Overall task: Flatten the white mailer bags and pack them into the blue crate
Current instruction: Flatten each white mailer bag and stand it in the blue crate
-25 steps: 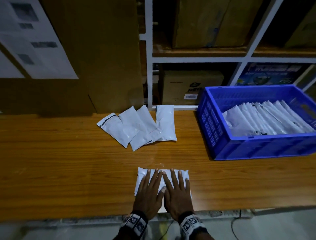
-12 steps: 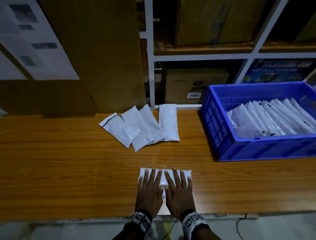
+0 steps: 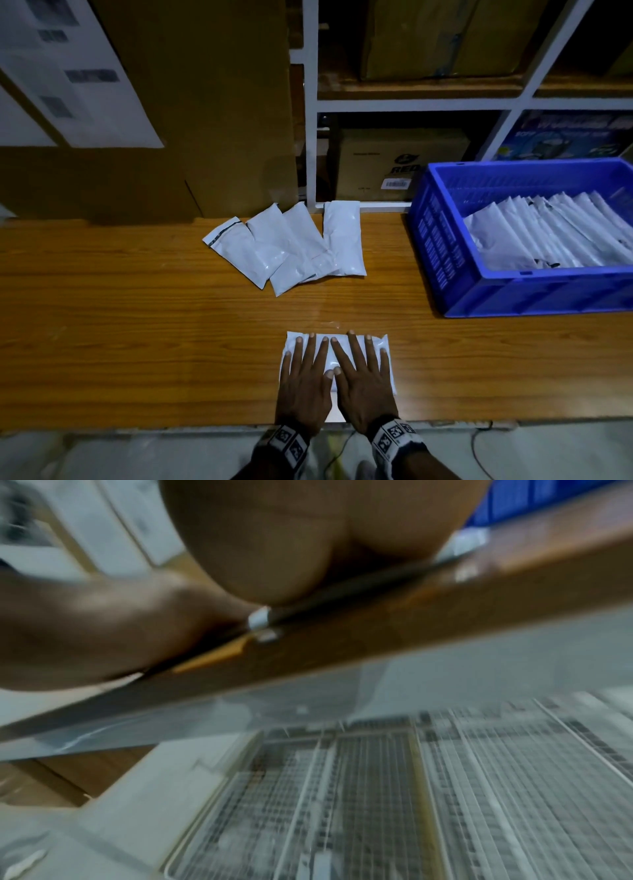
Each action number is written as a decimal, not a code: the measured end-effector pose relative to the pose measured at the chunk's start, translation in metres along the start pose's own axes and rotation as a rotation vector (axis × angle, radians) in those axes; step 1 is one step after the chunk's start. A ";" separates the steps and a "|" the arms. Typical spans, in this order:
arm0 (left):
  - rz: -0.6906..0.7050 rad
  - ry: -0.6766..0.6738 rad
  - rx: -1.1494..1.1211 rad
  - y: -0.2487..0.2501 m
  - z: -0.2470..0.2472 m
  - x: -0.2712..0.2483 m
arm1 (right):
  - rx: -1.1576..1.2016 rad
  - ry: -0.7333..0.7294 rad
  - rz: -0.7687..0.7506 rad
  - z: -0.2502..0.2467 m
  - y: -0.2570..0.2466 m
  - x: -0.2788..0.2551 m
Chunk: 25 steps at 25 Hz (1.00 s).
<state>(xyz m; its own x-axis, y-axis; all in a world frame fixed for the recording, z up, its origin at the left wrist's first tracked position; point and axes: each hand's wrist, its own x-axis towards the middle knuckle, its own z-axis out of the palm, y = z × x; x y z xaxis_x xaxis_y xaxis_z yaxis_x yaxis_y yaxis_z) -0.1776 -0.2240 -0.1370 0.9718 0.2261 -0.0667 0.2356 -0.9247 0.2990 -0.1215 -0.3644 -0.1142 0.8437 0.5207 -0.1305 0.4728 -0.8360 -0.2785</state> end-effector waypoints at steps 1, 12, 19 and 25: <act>-0.005 -0.003 -0.008 0.001 0.000 0.002 | -0.008 -0.020 0.015 -0.001 0.000 0.003; 0.031 -0.007 0.027 0.000 -0.003 0.009 | 0.053 -0.302 -0.043 -0.026 0.008 0.017; 0.010 -0.048 0.012 0.005 -0.009 0.017 | 0.006 -0.140 -0.018 -0.025 0.011 0.008; 0.015 -0.039 0.000 -0.003 -0.003 0.017 | 0.018 -0.181 -0.011 -0.021 0.010 0.012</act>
<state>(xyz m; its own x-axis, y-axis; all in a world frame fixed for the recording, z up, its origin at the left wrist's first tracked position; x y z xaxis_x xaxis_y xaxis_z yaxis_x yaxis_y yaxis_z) -0.1618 -0.2163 -0.1364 0.9748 0.2000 -0.0989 0.2208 -0.9281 0.2998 -0.1012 -0.3696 -0.0981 0.7780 0.5539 -0.2964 0.4757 -0.8276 -0.2979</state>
